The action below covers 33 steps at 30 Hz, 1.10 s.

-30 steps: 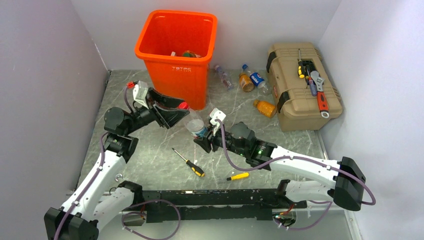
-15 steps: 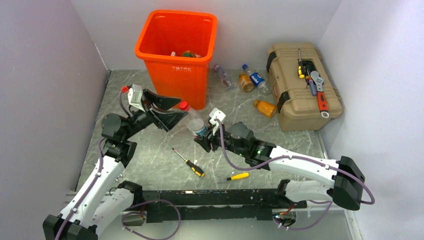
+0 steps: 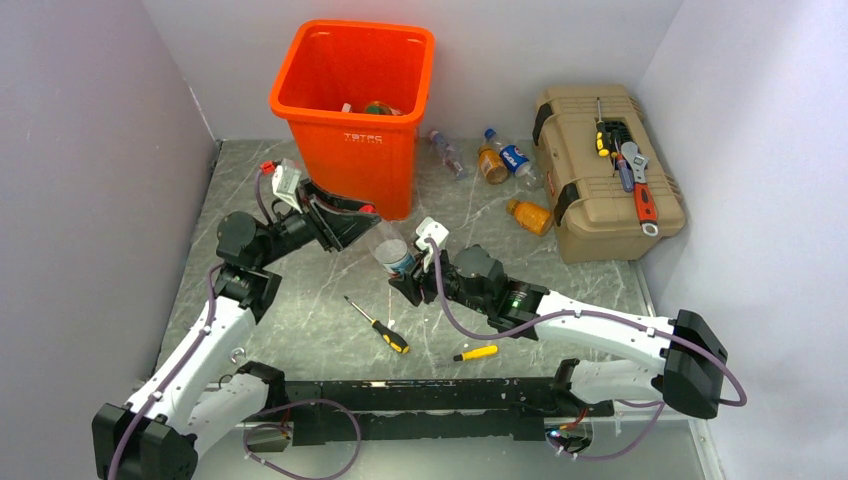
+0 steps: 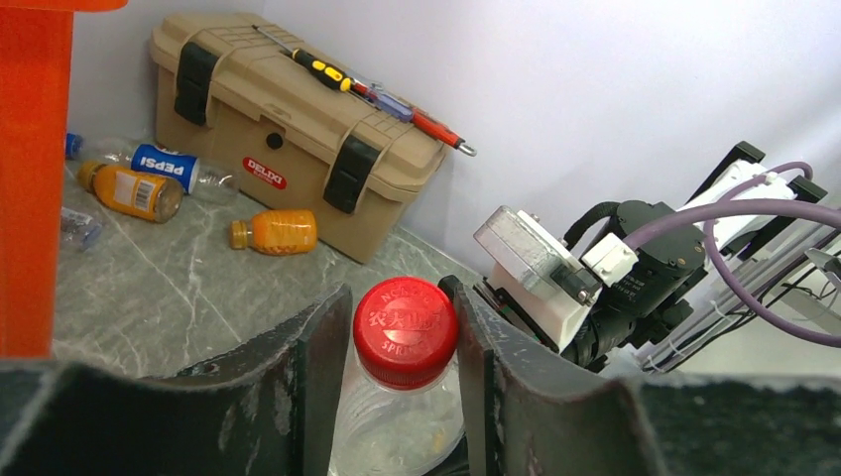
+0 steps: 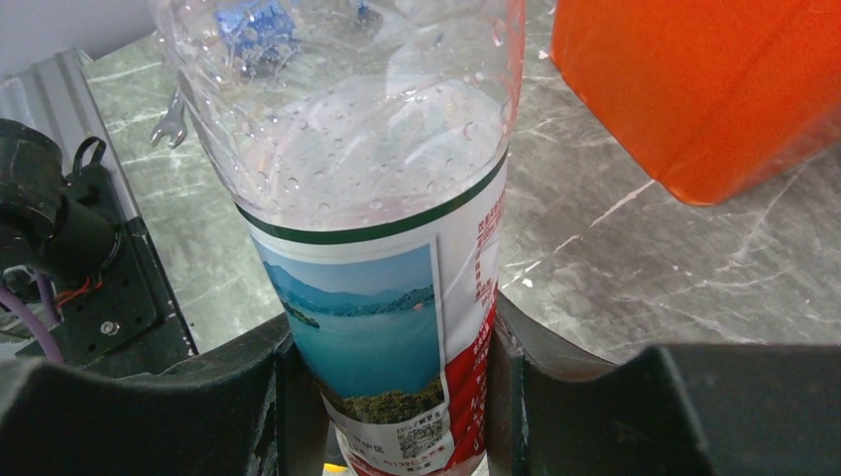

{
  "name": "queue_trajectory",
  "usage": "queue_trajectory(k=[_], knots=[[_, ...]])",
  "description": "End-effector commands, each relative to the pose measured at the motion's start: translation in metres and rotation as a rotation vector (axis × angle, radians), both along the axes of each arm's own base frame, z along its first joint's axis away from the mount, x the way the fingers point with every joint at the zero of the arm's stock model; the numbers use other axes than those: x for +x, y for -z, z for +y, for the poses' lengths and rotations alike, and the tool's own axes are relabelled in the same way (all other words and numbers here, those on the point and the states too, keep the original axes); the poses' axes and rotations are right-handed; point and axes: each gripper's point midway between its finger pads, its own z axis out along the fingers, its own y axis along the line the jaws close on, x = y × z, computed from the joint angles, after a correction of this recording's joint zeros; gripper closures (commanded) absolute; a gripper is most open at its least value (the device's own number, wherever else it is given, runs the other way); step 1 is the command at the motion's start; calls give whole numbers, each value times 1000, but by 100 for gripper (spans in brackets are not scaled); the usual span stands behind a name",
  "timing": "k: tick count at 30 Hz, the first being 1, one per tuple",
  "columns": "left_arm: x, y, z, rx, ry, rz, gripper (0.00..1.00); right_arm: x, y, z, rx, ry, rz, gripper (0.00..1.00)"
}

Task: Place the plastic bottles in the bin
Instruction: Place the plastic bottle in the trash bin.

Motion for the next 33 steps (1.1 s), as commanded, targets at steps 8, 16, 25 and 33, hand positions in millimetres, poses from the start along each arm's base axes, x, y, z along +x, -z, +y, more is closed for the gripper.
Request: queue_trajectory(k=[8, 16, 25, 33], knots=[[-9, -13, -9, 20, 66, -17, 36, 4, -37, 10, 83, 7, -42, 69], [-7, -11, -10, 32, 50, -13, 90, 4, -38, 8, 91, 11, -37, 64], [2, -49, 9, -13, -117, -71, 100, -25, -69, -10, 96, -85, -33, 0], [12, -189, 52, -102, -424, -365, 100, -78, -93, -52, 161, -236, -49, 0]])
